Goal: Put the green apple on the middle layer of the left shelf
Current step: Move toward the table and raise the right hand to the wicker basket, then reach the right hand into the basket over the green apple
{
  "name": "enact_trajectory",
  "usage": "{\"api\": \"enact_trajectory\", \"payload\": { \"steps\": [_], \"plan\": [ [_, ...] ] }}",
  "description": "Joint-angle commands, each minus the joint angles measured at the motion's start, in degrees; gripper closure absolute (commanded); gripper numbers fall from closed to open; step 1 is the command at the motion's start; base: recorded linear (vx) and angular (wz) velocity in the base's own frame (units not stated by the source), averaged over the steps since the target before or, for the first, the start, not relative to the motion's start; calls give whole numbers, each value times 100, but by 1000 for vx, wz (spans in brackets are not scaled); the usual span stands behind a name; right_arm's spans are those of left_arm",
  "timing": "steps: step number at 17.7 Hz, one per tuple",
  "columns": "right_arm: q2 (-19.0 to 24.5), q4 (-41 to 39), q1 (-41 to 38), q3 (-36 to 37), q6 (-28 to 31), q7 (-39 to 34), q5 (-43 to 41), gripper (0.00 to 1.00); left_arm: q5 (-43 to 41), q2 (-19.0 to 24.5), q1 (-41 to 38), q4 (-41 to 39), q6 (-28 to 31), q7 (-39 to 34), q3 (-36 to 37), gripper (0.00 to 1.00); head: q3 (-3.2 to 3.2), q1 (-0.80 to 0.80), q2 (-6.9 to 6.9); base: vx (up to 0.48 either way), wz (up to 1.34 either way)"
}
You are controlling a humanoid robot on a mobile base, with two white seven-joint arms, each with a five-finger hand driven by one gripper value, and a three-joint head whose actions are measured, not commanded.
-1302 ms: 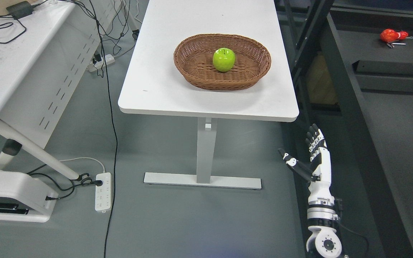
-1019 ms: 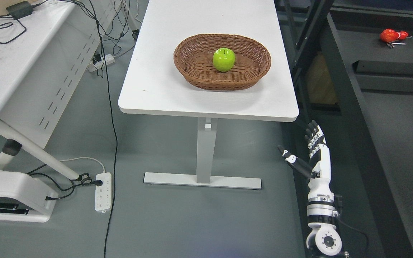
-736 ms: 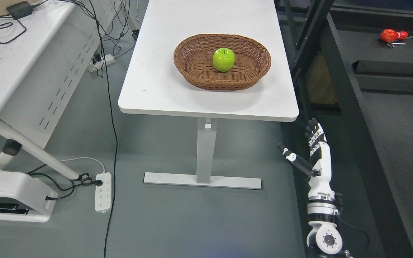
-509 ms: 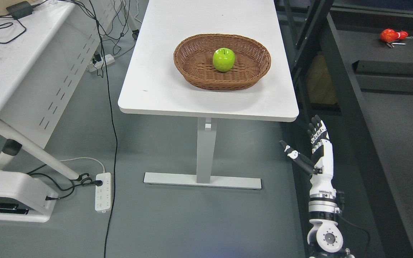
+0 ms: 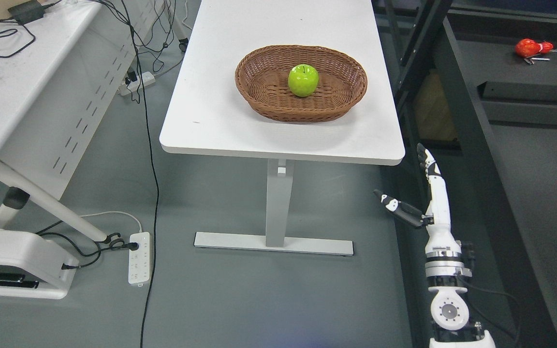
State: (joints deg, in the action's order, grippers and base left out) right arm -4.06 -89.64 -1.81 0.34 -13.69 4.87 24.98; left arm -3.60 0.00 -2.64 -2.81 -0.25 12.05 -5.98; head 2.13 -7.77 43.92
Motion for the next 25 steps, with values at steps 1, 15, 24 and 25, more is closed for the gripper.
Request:
{"api": "enact_trajectory", "payload": {
  "steps": [1,15,24,25],
  "plan": [
    [-324,-298,-39,53,-587,-74,800,0,0,100,0,-1,-2,-1,0,0,0,0,0,31,45],
    [-297,-422,637,124,-143,-742,640,0,0,100,0,-1,-2,-1,0,0,0,0,0,132,91],
    [-297,314,1402,-832,24,-1120,832,0,0,100,0,-1,-2,-1,0,0,0,0,0,158,116],
    [-297,403,1429,-903,59,-1155,920,0,0,100,0,-1,-2,-1,0,0,0,0,0,109,70]
  ]
}}
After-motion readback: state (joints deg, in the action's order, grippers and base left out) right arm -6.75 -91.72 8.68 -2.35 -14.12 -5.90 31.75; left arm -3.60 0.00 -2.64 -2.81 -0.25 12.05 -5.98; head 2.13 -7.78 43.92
